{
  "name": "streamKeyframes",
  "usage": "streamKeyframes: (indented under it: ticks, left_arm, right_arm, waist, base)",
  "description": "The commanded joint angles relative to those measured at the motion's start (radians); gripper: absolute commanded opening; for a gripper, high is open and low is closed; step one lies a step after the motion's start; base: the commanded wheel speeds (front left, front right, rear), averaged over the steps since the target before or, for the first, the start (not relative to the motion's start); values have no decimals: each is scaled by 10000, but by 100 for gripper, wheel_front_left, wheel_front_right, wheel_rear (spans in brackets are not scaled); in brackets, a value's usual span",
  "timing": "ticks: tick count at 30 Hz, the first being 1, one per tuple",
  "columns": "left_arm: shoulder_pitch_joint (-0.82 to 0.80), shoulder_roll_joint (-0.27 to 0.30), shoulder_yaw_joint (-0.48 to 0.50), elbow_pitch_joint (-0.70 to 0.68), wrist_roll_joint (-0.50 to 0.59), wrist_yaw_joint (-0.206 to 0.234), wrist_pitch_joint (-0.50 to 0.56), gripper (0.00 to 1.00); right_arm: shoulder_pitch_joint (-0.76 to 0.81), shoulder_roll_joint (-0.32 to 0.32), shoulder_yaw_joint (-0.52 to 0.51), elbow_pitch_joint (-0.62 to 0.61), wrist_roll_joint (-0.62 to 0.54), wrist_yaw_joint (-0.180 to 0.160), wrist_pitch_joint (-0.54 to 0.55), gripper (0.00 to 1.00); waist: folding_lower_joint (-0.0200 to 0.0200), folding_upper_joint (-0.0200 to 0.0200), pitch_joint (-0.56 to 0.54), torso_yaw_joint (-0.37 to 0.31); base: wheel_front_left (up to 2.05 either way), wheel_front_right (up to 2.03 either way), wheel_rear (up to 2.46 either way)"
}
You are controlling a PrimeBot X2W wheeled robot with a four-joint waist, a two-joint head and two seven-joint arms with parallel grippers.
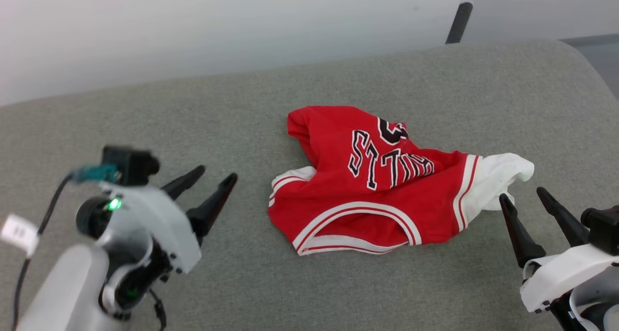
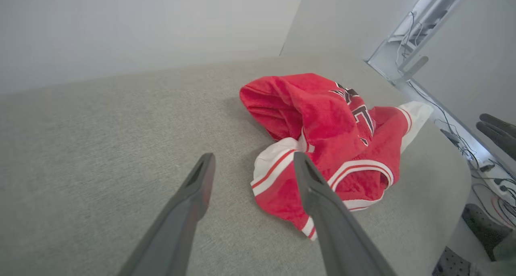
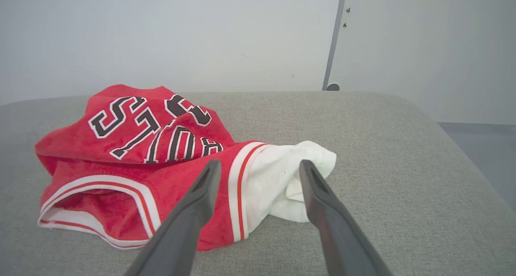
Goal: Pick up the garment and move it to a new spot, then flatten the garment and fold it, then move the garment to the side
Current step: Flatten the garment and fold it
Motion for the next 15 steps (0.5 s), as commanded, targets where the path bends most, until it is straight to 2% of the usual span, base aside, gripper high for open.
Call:
streamKeyframes:
  ticks: [1,8,15]
  left_arm:
    - [-479,137,-346,-7,-352,-25,735,100]
    - [-1768,243,-1617,324,-1151,-24,2637,100]
    - [-2523,426,-2544,1132,-1252,-24,3369,100]
  right_arm:
    - [-180,87,55,-43,-56,-10,-76,100]
    - [-394,239,120,70,44,-10,-244,100]
    - [-589,411,231,308,104,-10,-498,100]
  waist:
    - [0,0,202,-173]
    - [0,0,574,-462]
    - [0,0,986,-769]
  base:
    - [0,0,0]
    - [0,0,0]
    - [0,0,0]
